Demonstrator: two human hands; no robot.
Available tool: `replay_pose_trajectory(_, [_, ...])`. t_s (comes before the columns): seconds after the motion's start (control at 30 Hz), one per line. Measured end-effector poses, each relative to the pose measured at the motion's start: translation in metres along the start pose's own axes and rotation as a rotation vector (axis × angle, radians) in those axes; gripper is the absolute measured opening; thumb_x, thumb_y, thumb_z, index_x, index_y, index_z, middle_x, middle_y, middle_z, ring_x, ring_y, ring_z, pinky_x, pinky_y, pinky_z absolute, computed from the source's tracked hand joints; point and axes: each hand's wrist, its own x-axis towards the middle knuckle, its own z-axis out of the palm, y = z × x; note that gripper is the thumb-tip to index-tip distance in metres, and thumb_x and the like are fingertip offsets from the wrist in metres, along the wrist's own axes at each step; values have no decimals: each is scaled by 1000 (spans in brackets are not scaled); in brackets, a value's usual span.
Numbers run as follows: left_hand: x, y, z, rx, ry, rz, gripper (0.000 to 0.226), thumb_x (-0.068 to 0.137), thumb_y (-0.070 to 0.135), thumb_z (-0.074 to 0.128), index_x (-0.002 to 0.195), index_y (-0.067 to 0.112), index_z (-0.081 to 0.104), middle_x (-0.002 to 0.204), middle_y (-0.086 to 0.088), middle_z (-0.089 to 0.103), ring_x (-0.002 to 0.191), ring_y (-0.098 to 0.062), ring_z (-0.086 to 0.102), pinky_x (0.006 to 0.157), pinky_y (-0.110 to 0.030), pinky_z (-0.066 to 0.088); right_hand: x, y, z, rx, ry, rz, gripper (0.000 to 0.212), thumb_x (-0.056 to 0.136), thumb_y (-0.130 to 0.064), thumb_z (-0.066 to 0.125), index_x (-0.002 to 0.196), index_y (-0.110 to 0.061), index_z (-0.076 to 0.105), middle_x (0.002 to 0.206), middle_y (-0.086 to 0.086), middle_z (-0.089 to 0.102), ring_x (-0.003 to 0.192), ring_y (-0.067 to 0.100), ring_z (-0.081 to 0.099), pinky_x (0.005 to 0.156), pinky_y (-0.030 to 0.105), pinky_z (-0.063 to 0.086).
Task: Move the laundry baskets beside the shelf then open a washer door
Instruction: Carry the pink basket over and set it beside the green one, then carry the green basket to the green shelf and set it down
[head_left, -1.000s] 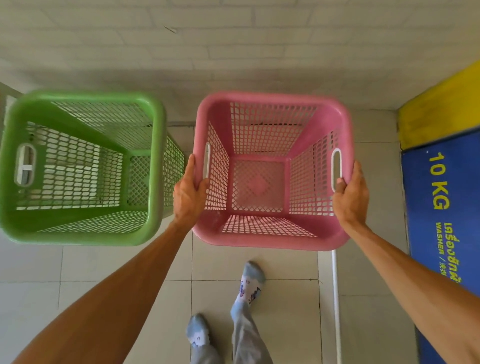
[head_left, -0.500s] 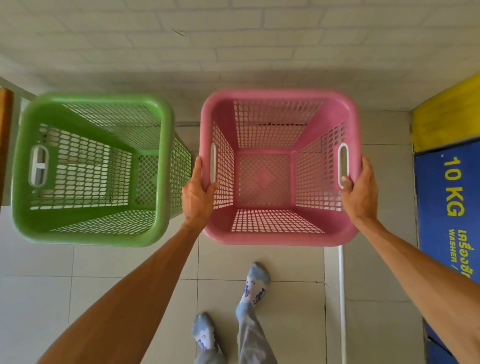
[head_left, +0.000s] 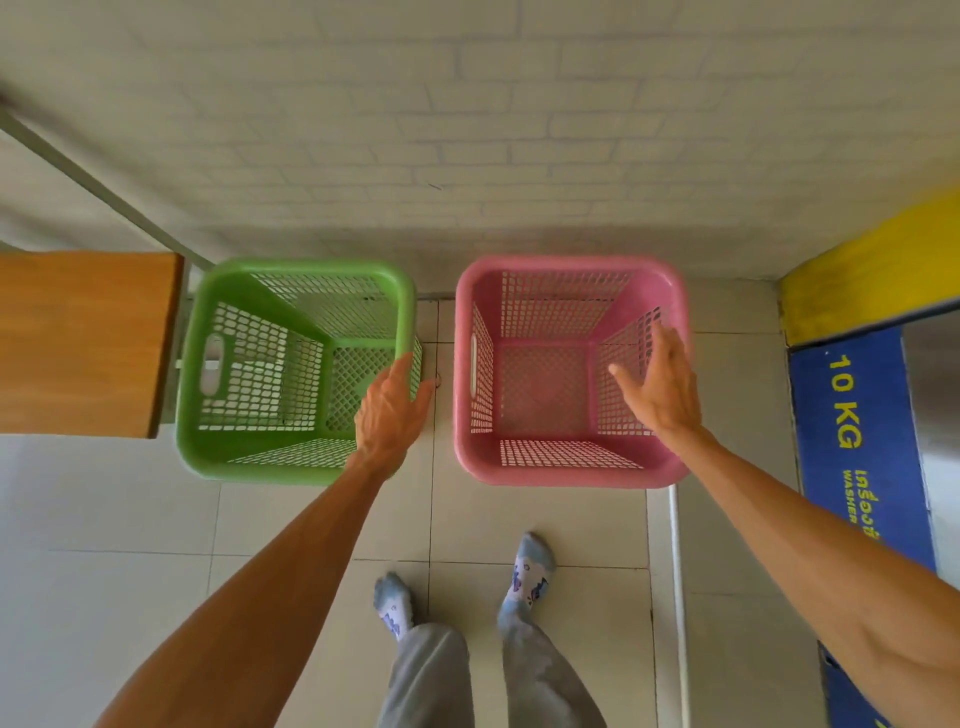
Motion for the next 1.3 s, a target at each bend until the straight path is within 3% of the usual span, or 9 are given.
replay_pose_trajectory(0.07, [-11,-5,-27,5,-18,4,61,98,48,55,150,21,40,135,-13,63,90,-28,71,67,-45,62,-14,-34,-5,-16,-32,-49,87,98,-47,64,163,-5,22,170,18,21,157,34,24,124,52,27])
replay_pose_trajectory(0.13, [-21,-15,-51,4,-21,8,64,98,47,56,152,19,37,142,-14,57,108,-32,67,78,-48,61,-26,-64,-5,3,-67,-97,86,99,-45,63,164,-6,21,171,17,17,159,32,18,126,51,24])
replay_pose_trajectory(0.27, [-39,-56,-85,-83,0,-31,64,98,39,61,152,14,38,145,-16,54,127,-33,57,93,-51,56,-44,-111,11,4,-131,-139,84,99,-42,63,164,-7,22,170,19,17,158,33,19,122,50,29])
replay_pose_trajectory(0.47, [-59,-149,-124,-138,36,-48,60,95,29,68,147,7,47,140,-18,59,126,-34,57,96,-49,54,-74,-172,57,-14,-143,-92,80,100,-45,60,162,-7,28,165,20,31,151,35,36,115,53,43])
replay_pose_trajectory(0.63, [-52,-223,-166,-141,20,-57,59,94,22,69,146,5,47,141,-15,58,130,-33,54,98,-54,53,-100,-230,96,36,-151,-50,75,100,-42,62,158,-5,34,158,20,42,128,38,61,100,53,54])
replay_pose_trajectory(0.73, [-41,-251,-184,-137,25,-78,60,93,20,69,146,5,46,141,-18,57,126,-36,57,93,-54,55,-107,-260,111,26,-143,-87,69,99,-37,64,153,-1,40,146,22,51,129,39,57,98,50,54])
replay_pose_trajectory(0.97, [-4,-283,-197,-162,-17,-166,62,94,25,67,149,11,42,139,-20,56,120,-38,58,87,-58,56,-94,-305,142,-24,-197,-92,76,100,-43,62,159,-5,32,158,22,40,141,38,48,106,54,50])
replay_pose_trajectory(1.13, [32,-303,-188,-143,-38,-197,75,94,19,67,155,4,26,142,-23,49,126,-40,51,93,-51,51,-69,-317,170,-42,-246,-9,84,100,-46,61,163,-8,20,164,19,34,143,37,48,109,53,46])
replay_pose_trajectory(1.3, [80,-331,-170,-96,-48,-226,81,93,21,68,157,2,21,145,-27,45,126,-44,51,94,-53,51,-41,-324,207,-1,-304,36,91,99,-36,65,165,-7,10,164,23,30,144,40,44,110,50,46])
